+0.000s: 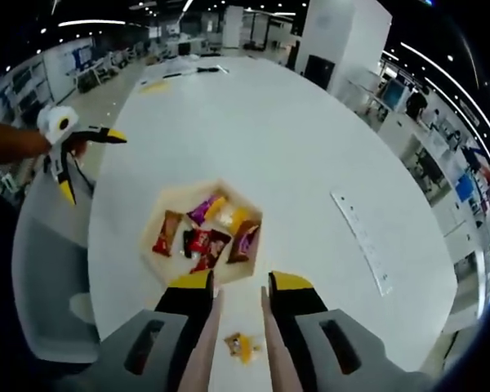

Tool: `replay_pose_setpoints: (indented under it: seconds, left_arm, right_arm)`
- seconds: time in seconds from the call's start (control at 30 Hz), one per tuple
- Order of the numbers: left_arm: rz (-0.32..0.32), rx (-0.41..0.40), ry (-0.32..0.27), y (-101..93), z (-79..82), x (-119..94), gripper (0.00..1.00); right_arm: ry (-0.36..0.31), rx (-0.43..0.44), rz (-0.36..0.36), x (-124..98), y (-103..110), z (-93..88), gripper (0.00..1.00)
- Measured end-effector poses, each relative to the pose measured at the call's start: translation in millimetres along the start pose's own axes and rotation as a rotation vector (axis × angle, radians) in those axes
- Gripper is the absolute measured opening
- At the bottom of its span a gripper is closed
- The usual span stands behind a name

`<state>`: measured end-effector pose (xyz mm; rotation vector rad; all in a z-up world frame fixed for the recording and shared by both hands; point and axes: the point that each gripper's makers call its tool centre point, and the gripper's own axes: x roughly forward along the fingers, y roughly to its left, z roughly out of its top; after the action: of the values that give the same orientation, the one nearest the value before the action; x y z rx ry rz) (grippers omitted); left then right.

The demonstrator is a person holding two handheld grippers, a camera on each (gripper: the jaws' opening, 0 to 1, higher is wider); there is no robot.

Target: Place the target food into the container with the food tongs after gripping and lifting it, then release it inside without dropping or visibly crushing the food.

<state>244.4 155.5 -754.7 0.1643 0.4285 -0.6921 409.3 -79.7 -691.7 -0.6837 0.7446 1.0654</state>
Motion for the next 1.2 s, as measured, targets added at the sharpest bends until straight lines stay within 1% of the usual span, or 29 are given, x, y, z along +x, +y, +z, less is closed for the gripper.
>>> replay_pose_setpoints:
  seconds: [0.17, 0.33, 0.53, 0.67, 0.87, 1.2]
  left_arm:
    - [0.003, 0.002, 0.012, 0.4, -2.4, 0.8, 0.99]
    - [0.002, 0.003, 0.023, 0.5, -4.2, 1.7, 0.99]
    - [0.000, 0.012, 0.028, -0.4, -4.6, 2.1, 0.99]
    - [-0.013, 0.034, 0.044, -5.3, -6.3, 3.7, 0.99]
    - [-0.014, 0.032, 0.050, -3.2, -8.9, 4.0, 0.99]
    - [-0.013, 0.029, 0.061, -2.5, -10.9, 4.5, 0.99]
  right_arm:
    - [0.005, -0.006, -0.014, -7.2, -8.4, -12.2, 0.26]
    - [0.005, 0.020, -0.023, -13.9, -15.4, -27.1, 0.26]
    - [0.027, 0.027, -0.036, -20.5, -20.5, -53.8, 0.27]
    - [0.032, 0.033, -0.042, -25.7, -24.1, -67.3, 0.27]
    - [0.028, 0.042, -0.049, -30.2, -27.2, -76.3, 0.27]
    - [0.012, 0.041, -0.058, -33.8, -32.2, -76.8, 0.28]
